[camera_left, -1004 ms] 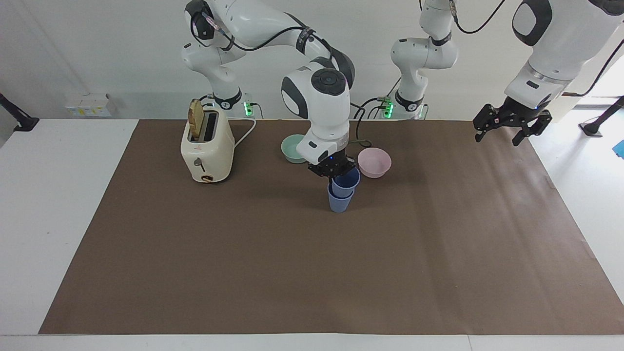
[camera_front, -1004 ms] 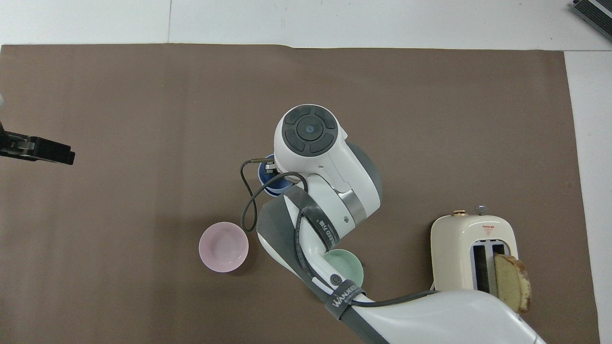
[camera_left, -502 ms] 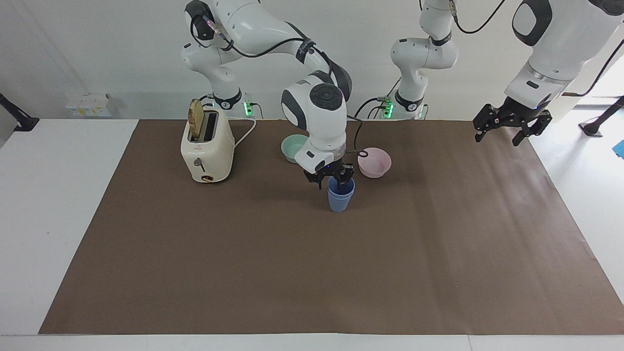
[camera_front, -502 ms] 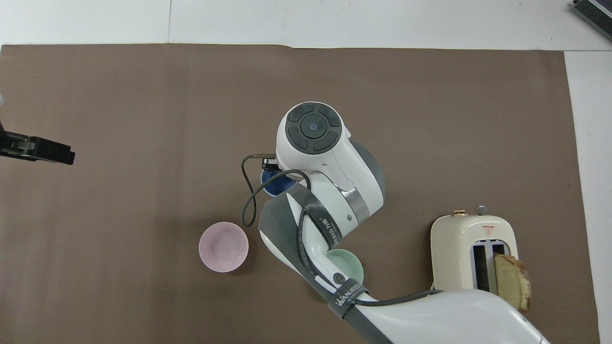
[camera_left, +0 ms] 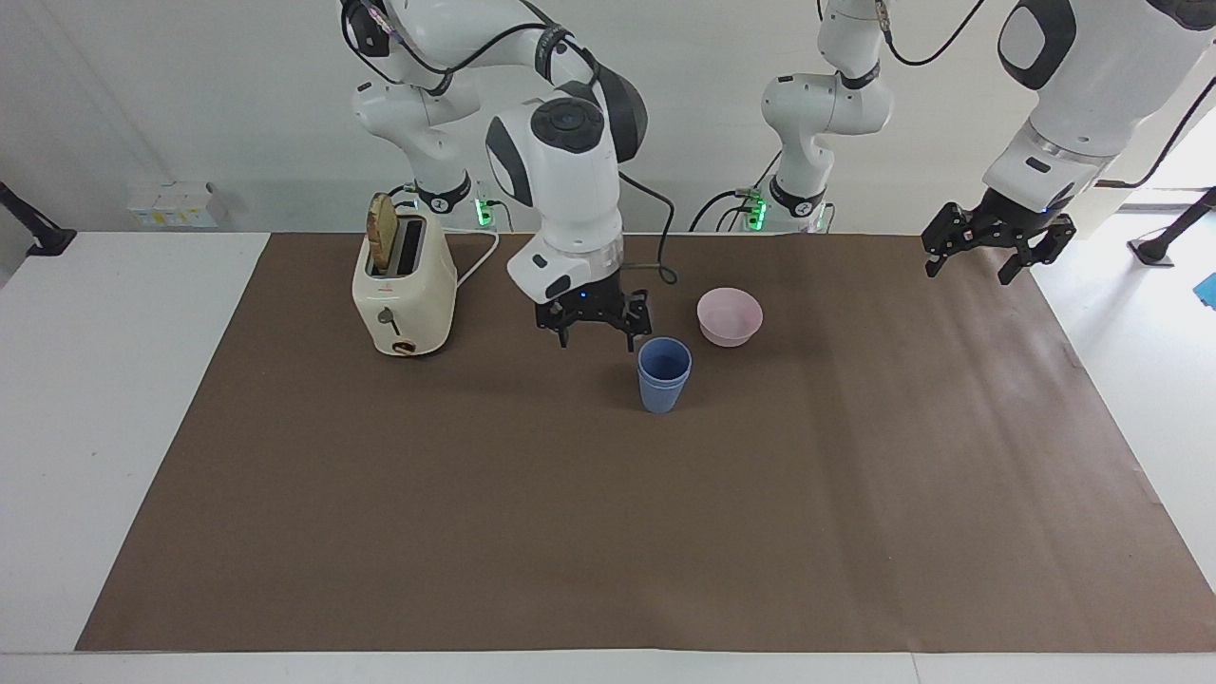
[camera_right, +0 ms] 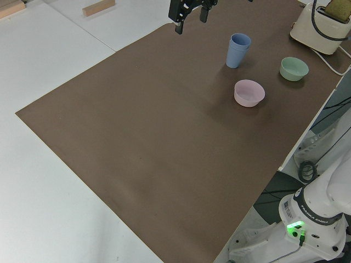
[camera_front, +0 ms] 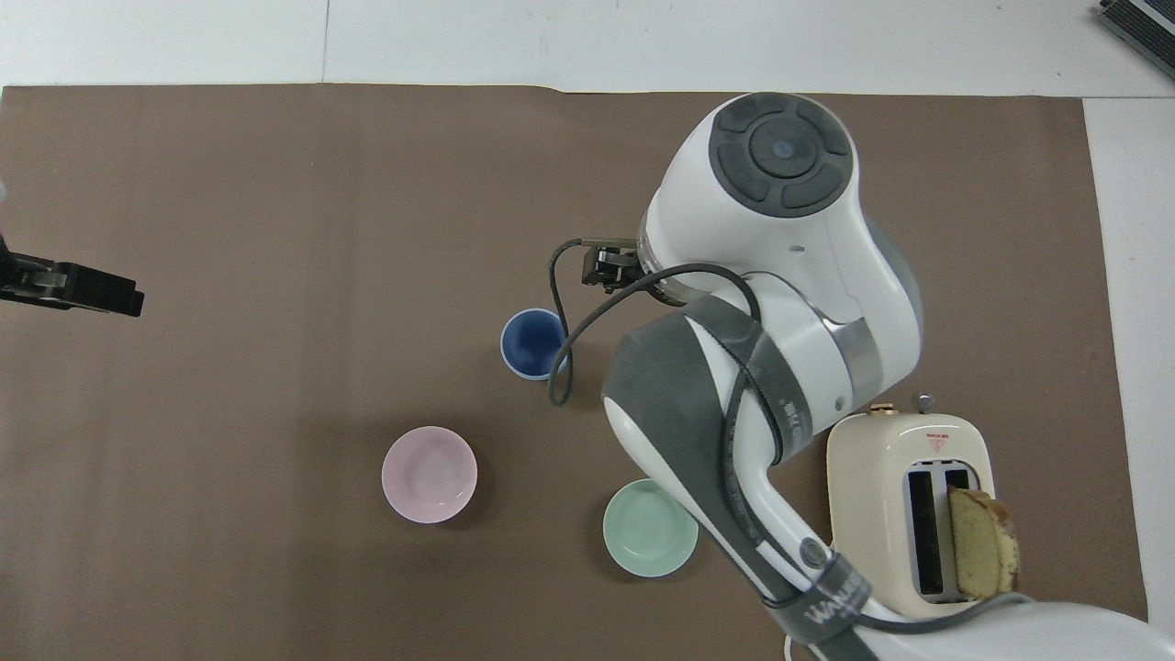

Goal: Stack blue cups with both arms

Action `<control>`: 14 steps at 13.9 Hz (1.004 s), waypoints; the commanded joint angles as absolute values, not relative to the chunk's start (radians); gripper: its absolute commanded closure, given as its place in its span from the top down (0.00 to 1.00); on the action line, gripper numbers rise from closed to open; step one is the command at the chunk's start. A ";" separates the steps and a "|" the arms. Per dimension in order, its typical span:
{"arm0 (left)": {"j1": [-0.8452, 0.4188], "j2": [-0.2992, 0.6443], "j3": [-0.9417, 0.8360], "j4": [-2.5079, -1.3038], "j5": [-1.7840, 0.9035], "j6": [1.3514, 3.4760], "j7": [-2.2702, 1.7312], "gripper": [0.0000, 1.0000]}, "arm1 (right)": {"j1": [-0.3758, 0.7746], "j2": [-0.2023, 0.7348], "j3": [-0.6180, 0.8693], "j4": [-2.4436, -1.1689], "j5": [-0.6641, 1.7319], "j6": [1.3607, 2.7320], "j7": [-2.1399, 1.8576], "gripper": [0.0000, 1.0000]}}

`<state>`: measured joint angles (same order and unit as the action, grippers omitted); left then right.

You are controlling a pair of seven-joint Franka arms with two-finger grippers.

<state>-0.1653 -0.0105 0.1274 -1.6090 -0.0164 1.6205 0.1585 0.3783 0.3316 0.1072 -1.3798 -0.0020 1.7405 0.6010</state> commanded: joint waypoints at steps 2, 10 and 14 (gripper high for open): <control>-0.155 -0.005 0.118 -1.589 0.005 1.603 0.164 1.00 | 0.284 0.272 0.109 -1.355 -0.023 1.637 0.421 1.00; -0.155 -0.011 0.118 -1.589 0.003 1.600 0.161 1.00 | 0.146 0.134 0.103 -1.359 -0.025 1.496 0.215 1.00; -0.156 -0.011 0.118 -1.588 0.003 1.594 0.161 1.00 | 0.092 0.103 0.098 -1.361 -0.031 1.454 0.152 1.00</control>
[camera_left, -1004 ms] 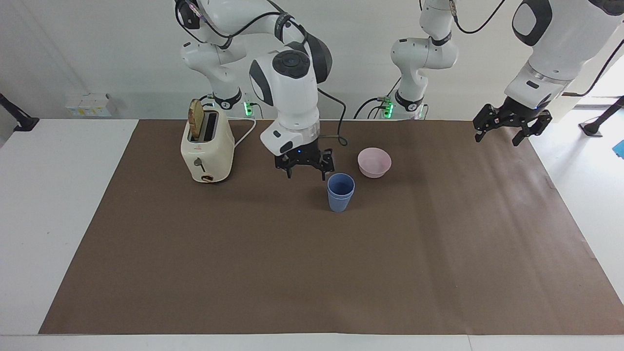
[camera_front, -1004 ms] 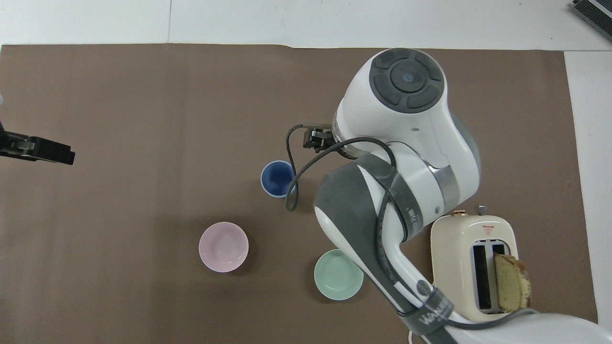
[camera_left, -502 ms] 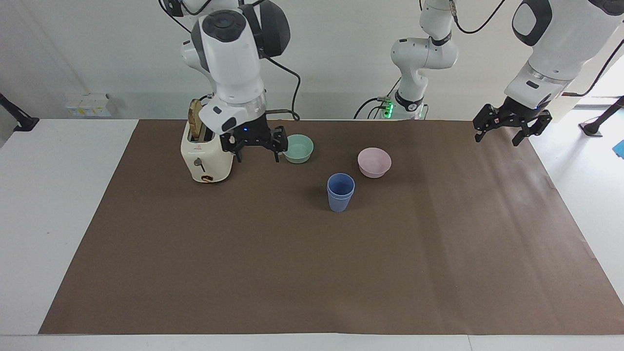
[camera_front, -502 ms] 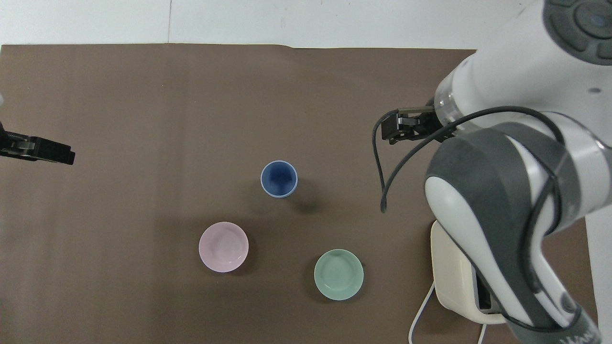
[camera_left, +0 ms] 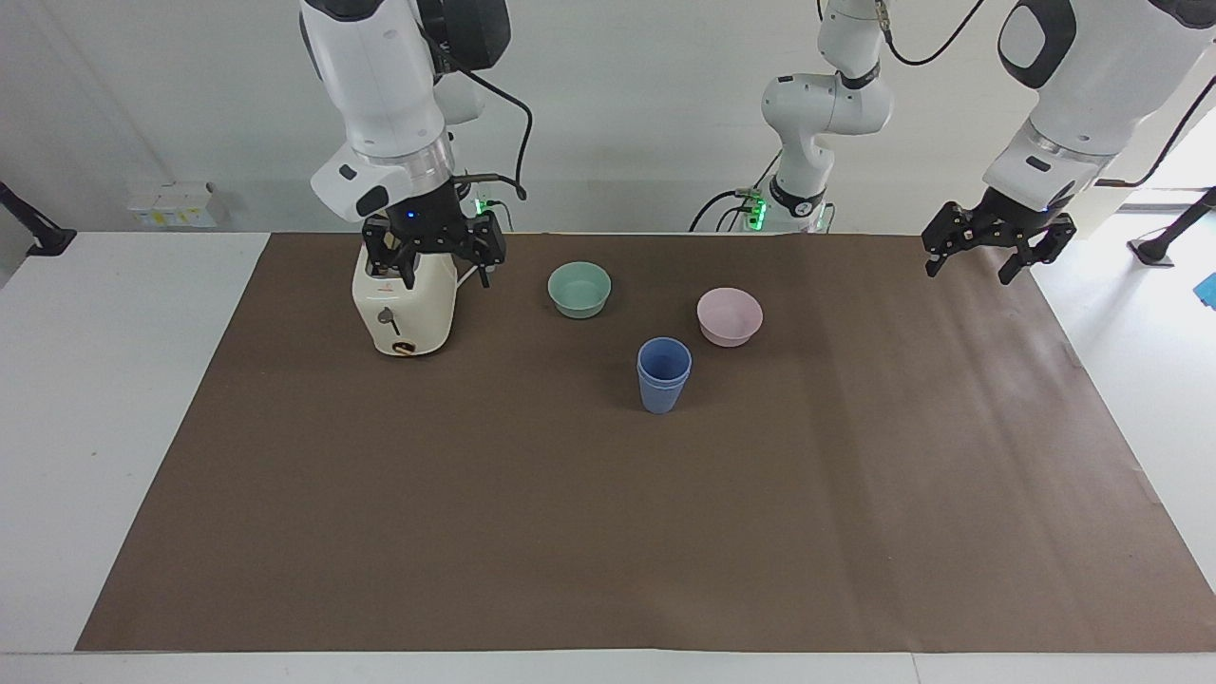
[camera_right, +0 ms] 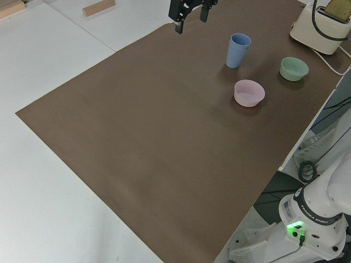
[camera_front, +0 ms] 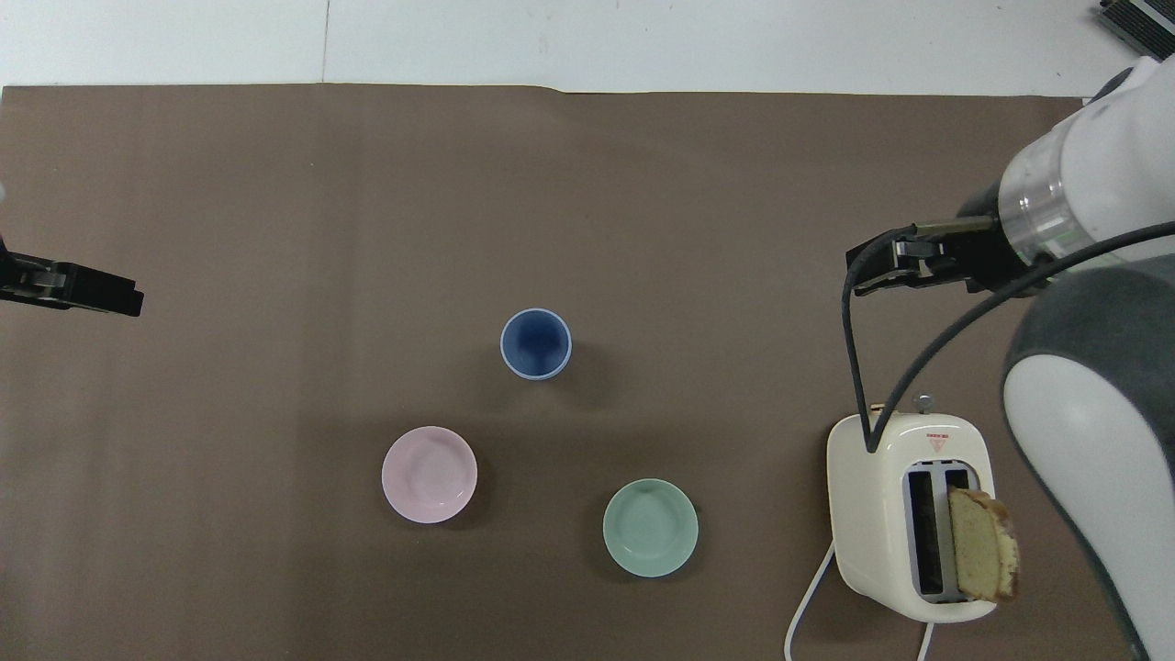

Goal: Stack blue cups with both arms

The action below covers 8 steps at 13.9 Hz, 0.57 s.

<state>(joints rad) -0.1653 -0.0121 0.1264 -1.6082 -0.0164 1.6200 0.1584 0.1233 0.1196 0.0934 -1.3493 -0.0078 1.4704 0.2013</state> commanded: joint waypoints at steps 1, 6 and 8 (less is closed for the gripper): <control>-0.155 -0.011 0.118 -1.588 0.003 1.597 0.161 1.00 | 0.072 0.101 0.100 -1.362 -0.046 1.453 0.134 1.00; -0.166 -0.011 0.117 -1.589 -0.002 1.592 0.163 1.00 | 0.003 0.048 0.101 -1.451 -0.054 1.466 0.036 1.00; -0.166 -0.011 0.117 -1.588 -0.002 1.594 0.163 1.00 | -0.023 0.032 0.101 -1.483 -0.038 1.486 0.020 1.00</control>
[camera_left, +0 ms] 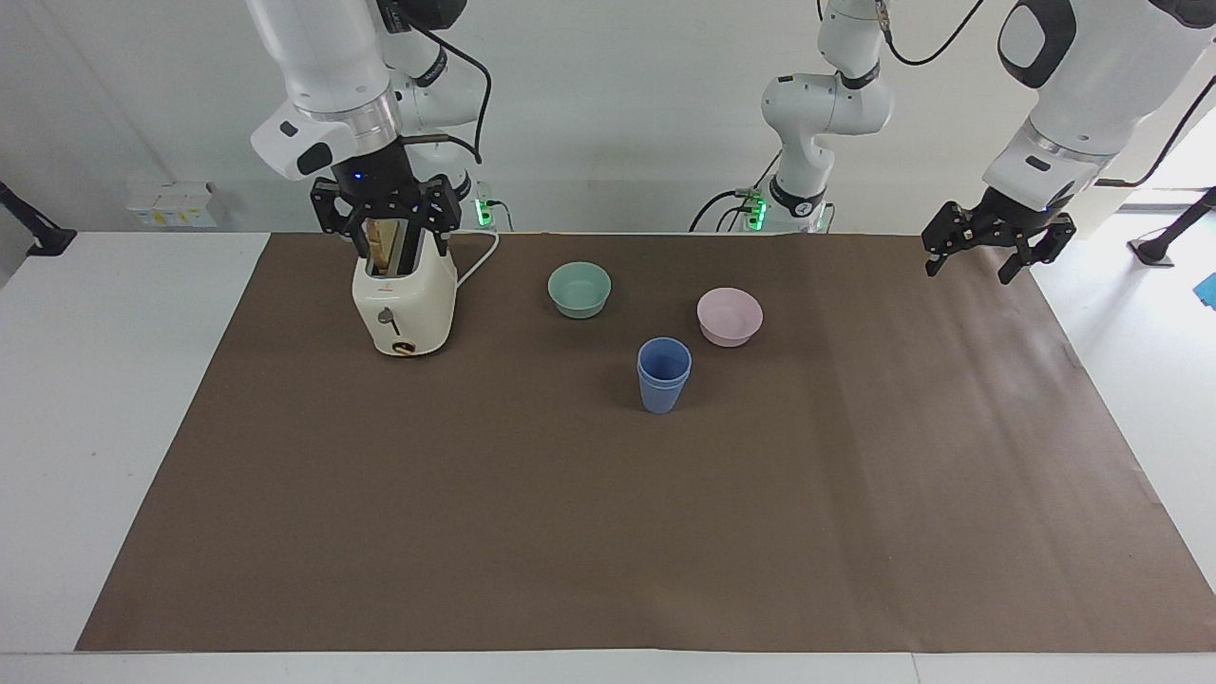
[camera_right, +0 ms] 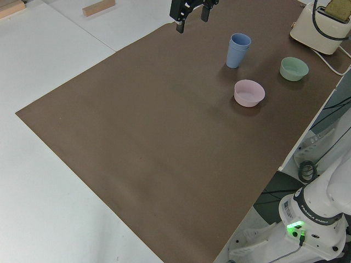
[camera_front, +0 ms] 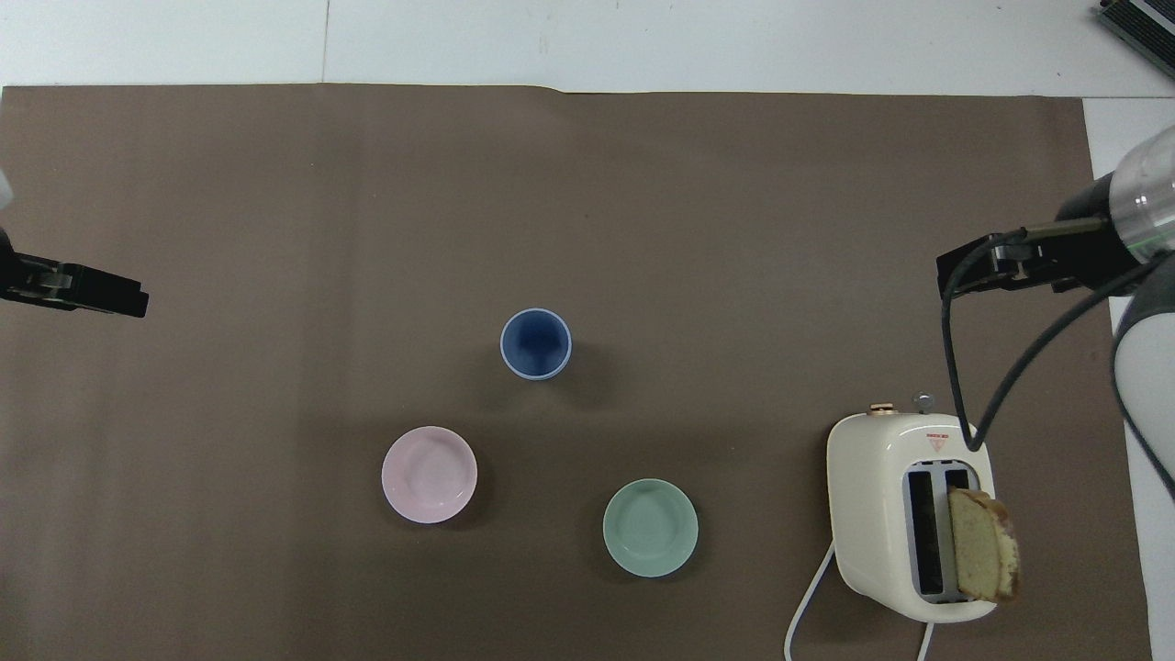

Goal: Stack blue cups with both arms

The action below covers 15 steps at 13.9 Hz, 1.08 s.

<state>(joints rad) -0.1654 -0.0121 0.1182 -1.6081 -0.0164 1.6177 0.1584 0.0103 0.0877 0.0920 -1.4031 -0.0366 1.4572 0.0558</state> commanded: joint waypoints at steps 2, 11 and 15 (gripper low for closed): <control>-0.166 -0.011 0.117 -1.588 -0.002 1.592 0.163 1.00 | -0.038 0.032 0.101 -1.486 -0.034 1.489 0.032 1.00; -0.164 -0.011 0.117 -1.589 -0.002 1.595 0.158 1.00 | -0.091 0.005 0.101 -1.548 0.003 1.546 0.075 1.00; -0.161 -0.011 0.117 -1.589 -0.003 1.595 0.156 1.00 | -0.087 0.005 0.101 -1.545 0.003 1.548 0.066 1.00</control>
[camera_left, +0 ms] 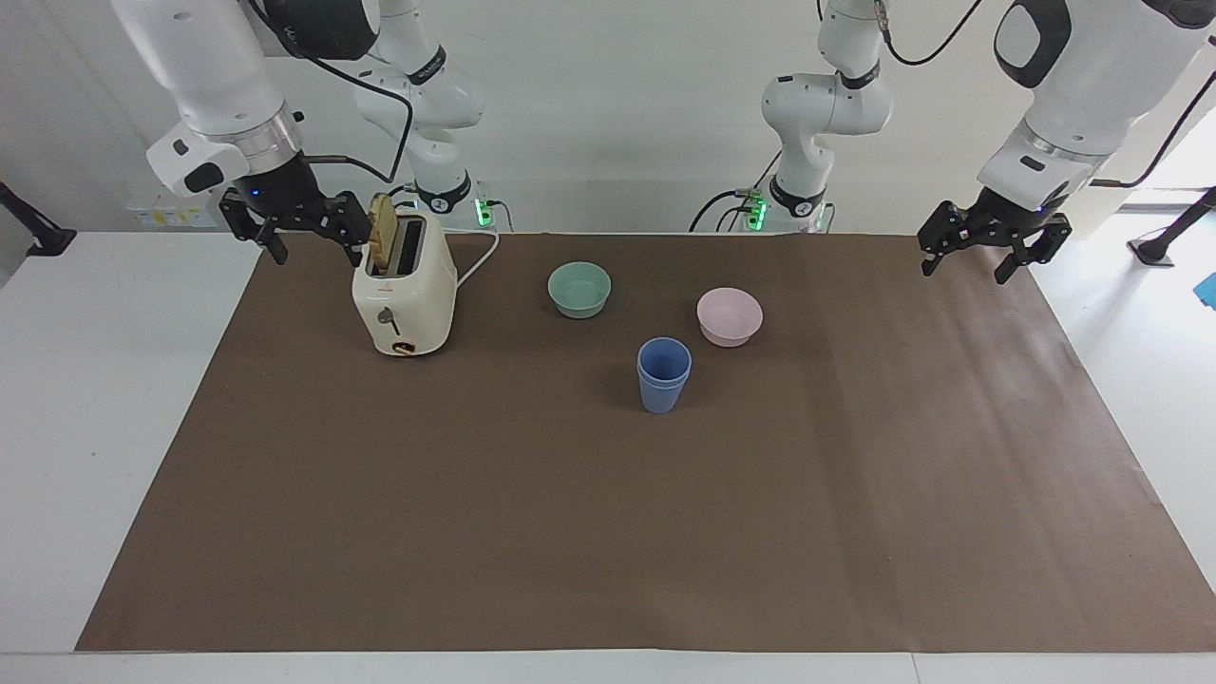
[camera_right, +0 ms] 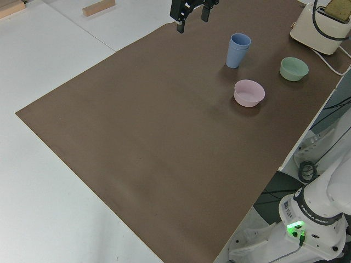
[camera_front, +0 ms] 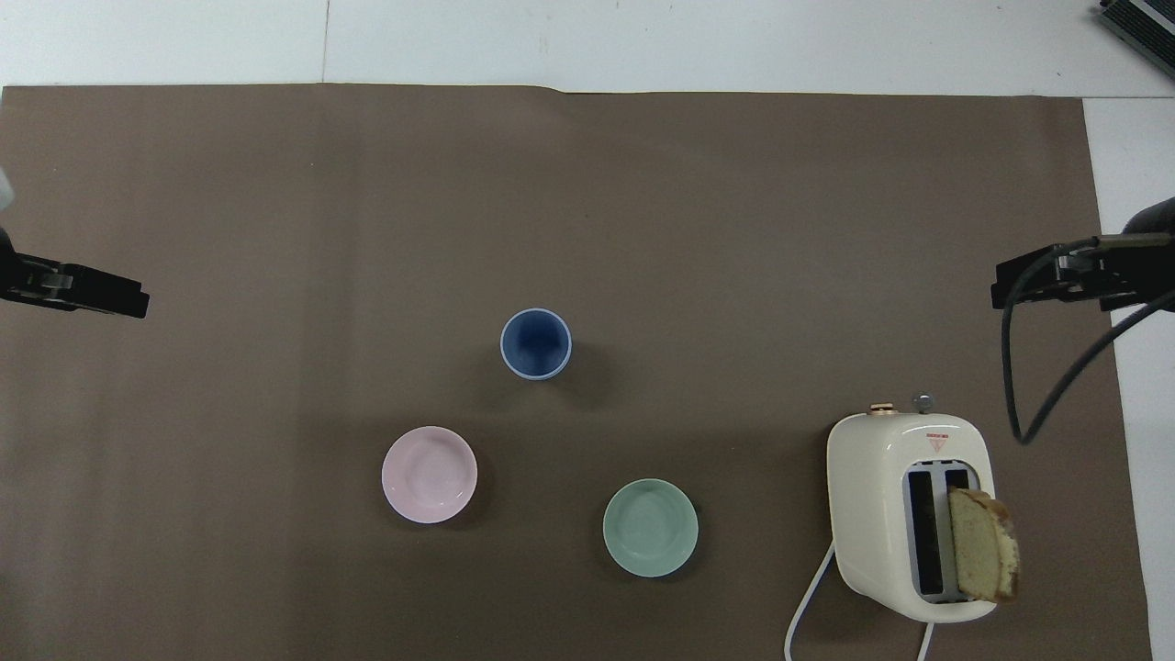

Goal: Stack blue cups with both arms

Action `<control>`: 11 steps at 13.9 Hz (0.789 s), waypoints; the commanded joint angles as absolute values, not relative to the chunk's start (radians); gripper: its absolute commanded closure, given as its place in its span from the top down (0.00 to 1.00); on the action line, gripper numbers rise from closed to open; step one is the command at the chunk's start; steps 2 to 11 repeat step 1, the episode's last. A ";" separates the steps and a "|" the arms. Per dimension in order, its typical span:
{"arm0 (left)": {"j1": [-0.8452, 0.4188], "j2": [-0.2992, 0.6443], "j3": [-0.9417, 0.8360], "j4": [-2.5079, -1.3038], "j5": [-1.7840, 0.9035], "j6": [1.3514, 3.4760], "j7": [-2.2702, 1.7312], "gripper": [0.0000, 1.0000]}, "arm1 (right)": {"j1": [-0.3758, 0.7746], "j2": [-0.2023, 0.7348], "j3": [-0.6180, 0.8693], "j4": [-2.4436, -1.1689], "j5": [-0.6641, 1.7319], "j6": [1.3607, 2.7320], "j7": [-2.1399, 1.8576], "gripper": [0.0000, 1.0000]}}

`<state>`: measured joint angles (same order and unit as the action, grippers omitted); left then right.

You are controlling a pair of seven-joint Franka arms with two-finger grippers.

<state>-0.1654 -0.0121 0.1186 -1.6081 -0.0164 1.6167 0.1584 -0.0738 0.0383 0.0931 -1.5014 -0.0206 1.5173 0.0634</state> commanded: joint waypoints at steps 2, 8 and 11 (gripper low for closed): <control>-0.160 -0.011 0.117 -1.589 -0.003 1.597 0.156 1.00 | -0.087 0.006 0.101 -1.543 0.003 1.548 0.066 1.00; -0.160 -0.011 0.117 -1.589 -0.003 1.597 0.156 1.00 | -0.087 0.006 0.101 -1.543 0.003 1.548 0.066 1.00; -0.160 -0.011 0.117 -1.589 -0.003 1.597 0.156 1.00 | -0.087 0.006 0.101 -1.543 0.003 1.548 0.066 1.00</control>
